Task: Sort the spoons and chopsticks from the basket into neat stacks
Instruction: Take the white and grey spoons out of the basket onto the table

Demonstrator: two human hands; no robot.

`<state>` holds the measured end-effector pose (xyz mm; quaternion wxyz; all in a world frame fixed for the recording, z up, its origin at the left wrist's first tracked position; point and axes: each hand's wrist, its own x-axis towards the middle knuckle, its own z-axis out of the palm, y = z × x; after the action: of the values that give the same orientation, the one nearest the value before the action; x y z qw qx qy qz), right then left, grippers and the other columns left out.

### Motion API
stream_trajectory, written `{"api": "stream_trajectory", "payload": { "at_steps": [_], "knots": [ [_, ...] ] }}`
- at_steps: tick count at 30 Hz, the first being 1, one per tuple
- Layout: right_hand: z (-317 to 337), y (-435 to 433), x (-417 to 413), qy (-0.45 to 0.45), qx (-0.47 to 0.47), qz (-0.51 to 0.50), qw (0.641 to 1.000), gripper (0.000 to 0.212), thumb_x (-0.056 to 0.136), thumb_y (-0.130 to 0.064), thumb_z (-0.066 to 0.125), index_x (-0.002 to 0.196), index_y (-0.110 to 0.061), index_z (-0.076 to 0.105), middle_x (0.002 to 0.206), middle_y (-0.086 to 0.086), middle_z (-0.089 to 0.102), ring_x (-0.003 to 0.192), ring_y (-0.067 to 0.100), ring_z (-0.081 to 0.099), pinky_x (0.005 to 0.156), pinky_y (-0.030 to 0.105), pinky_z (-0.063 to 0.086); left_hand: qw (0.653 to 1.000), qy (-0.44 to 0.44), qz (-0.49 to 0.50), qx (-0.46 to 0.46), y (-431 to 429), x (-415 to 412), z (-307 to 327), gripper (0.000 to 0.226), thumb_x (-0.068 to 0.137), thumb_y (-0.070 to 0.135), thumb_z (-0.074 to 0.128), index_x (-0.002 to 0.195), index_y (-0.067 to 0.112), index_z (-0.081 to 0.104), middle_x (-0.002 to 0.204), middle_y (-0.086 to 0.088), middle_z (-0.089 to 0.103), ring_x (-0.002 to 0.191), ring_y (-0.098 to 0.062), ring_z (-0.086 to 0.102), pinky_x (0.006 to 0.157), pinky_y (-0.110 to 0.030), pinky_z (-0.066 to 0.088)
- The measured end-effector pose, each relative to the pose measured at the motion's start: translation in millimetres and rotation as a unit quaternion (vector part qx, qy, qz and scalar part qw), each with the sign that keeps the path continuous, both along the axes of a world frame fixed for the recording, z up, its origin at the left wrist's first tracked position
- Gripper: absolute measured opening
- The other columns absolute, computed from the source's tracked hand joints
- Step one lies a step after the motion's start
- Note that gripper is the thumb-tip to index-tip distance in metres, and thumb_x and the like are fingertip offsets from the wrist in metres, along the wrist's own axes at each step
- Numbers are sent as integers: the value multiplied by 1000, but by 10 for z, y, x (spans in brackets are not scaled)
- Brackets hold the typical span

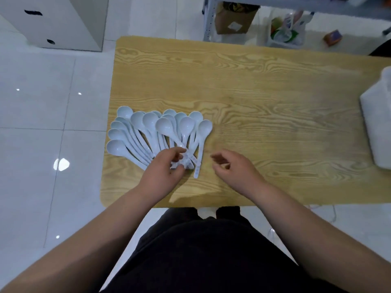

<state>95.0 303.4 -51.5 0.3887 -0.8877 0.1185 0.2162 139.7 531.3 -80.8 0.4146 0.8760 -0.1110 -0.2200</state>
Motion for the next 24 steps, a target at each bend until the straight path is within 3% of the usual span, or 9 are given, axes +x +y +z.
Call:
{"api": "stream_trajectory", "payload": {
  "at_steps": [2, 4, 9, 12, 16, 24],
  "knots": [
    [160, -265, -347, 4, 39, -77, 996, 20, 97, -21, 63, 116, -22, 69, 111, -12, 67, 98, -7, 61, 84, 11, 49, 999, 28, -29, -26, -156, -174, 80, 33, 92, 15, 61, 123, 28, 61, 105, 13, 62, 98, -4, 62, 87, -23, 50],
    [289, -554, -731, 0, 64, -142, 988, 18, 97, -19, 64, 113, -24, 69, 107, -16, 68, 97, -12, 60, 79, 5, 46, 995, 48, -75, -33, -365, -318, 130, 35, 90, 13, 60, 121, 30, 60, 104, 14, 63, 98, -5, 62, 88, -25, 52],
    [451, -1232, -1713, -16, 97, -247, 964, 25, 96, -19, 65, 114, -36, 64, 116, -27, 65, 108, -18, 56, 89, 5, 42, 987, 47, -149, -30, -1134, -604, 365, 37, 85, 23, 59, 120, 34, 55, 107, 13, 63, 103, -6, 62, 89, -31, 54],
    [534, -1678, -2304, -31, 94, -283, 954, 27, 95, -18, 66, 109, -40, 63, 111, -29, 64, 104, -21, 55, 83, 2, 40, 986, 30, -159, -39, -1738, -846, 508, 36, 90, 8, 63, 117, 32, 57, 107, 11, 65, 101, -5, 62, 85, -23, 52],
    [570, -2325, -3075, -34, 92, -318, 943, 23, 96, -21, 65, 112, -37, 64, 110, -27, 66, 104, -17, 57, 78, 2, 43, 986, 18, -163, -40, -2562, -1285, 692, 34, 92, 5, 62, 117, 27, 61, 108, 10, 66, 103, 0, 61, 81, -8, 46],
    [585, -3518, -3894, -59, 87, -384, 917, 23, 94, -24, 66, 109, -41, 65, 109, -23, 68, 100, -11, 61, 79, 6, 45, 979, 17, -197, -46, -3906, -1998, 822, 36, 93, 8, 62, 112, 38, 58, 109, 13, 65, 105, 1, 61, 82, -15, 49]
  ]
}}
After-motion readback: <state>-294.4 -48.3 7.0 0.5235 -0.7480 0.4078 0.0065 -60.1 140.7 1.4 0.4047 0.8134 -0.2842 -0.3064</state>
